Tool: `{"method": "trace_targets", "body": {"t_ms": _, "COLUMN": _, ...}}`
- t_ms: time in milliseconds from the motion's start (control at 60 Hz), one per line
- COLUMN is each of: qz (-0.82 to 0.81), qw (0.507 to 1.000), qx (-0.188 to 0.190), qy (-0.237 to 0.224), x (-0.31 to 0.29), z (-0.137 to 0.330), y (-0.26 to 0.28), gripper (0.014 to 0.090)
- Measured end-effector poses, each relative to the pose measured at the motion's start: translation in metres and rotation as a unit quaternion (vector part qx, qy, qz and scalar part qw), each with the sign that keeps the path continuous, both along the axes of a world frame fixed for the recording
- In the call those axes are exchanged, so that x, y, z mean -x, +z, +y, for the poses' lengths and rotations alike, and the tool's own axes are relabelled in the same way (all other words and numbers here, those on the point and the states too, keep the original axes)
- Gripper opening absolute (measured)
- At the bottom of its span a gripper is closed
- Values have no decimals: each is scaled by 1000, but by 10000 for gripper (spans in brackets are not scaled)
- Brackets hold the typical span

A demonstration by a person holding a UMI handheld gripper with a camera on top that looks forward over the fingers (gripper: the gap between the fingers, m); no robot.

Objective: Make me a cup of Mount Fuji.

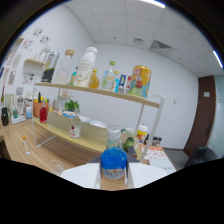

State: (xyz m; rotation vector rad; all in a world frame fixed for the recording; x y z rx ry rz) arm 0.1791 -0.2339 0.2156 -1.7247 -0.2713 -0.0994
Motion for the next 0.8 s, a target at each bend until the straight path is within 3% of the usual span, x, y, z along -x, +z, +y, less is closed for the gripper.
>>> {"method": "trace_targets", "body": {"t_ms": 367, "qz": 105, "qw": 983, "qx": 139, "qy": -65, "x": -93, "z": 13, "y": -140, "gripper": 359}}
{"method": "trace_targets", "body": {"t_ms": 800, "qz": 107, "qw": 968, "qx": 219, "qy": -63, "x": -94, "z": 11, "y": -198, "gripper": 363}}
